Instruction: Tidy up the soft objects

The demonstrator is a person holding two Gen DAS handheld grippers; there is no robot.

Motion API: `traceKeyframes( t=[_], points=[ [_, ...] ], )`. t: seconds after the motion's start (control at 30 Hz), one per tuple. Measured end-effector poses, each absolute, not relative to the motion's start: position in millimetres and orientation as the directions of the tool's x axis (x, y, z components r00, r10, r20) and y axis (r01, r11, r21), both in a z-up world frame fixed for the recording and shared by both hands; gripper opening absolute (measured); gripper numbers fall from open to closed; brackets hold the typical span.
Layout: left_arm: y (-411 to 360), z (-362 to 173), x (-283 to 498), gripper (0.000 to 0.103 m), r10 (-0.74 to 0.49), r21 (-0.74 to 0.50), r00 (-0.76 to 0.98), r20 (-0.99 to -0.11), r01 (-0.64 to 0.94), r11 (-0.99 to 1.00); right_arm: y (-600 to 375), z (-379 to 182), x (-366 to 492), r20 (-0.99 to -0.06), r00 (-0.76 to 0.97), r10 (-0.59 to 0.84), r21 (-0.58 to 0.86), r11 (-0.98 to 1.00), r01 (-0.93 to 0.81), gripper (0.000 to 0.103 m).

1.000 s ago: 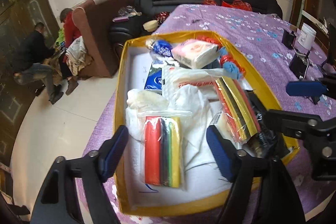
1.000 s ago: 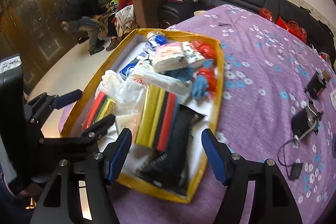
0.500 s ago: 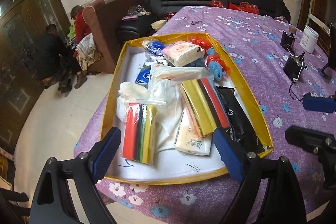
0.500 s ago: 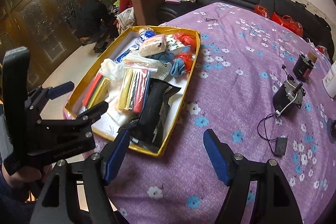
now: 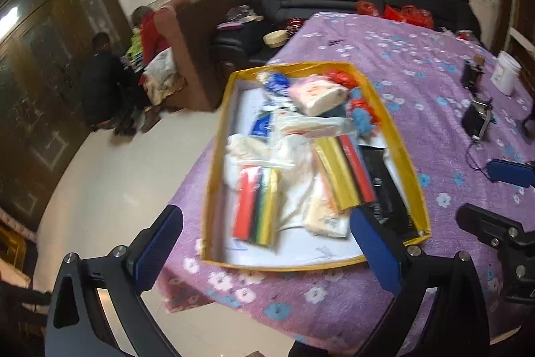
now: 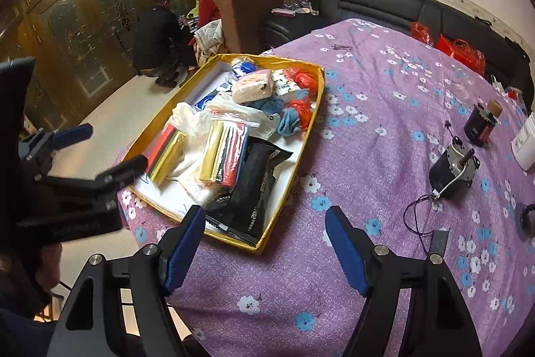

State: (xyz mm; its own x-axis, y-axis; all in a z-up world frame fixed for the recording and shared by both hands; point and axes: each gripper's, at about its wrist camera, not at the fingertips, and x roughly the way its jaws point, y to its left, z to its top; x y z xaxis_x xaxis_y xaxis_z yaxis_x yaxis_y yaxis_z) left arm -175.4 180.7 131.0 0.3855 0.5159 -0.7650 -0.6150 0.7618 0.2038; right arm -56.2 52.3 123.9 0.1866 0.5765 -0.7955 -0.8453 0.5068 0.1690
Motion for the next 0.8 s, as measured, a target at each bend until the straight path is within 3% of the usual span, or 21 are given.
traceKeyframes(
  t=[0.57, 0.8],
  points=[
    [192.2, 141.6, -213.3, 0.1, 0.587, 0.242, 0.327, -0.74, -0.685, 0.687, 67.9, 125.5, -79.6, -0.794, 0.148, 0.589, 0.164, 0.443, -0.881, 0.079],
    [199.9, 133.2, -222.2, 0.1, 0.58, 0.247, 0.296, -0.759, -0.693, 0.677, 77.7, 123.2, -94.7, -0.793, 0.122, 0.596, 0.172, 0.412, -0.895, 0.085]
  ],
)
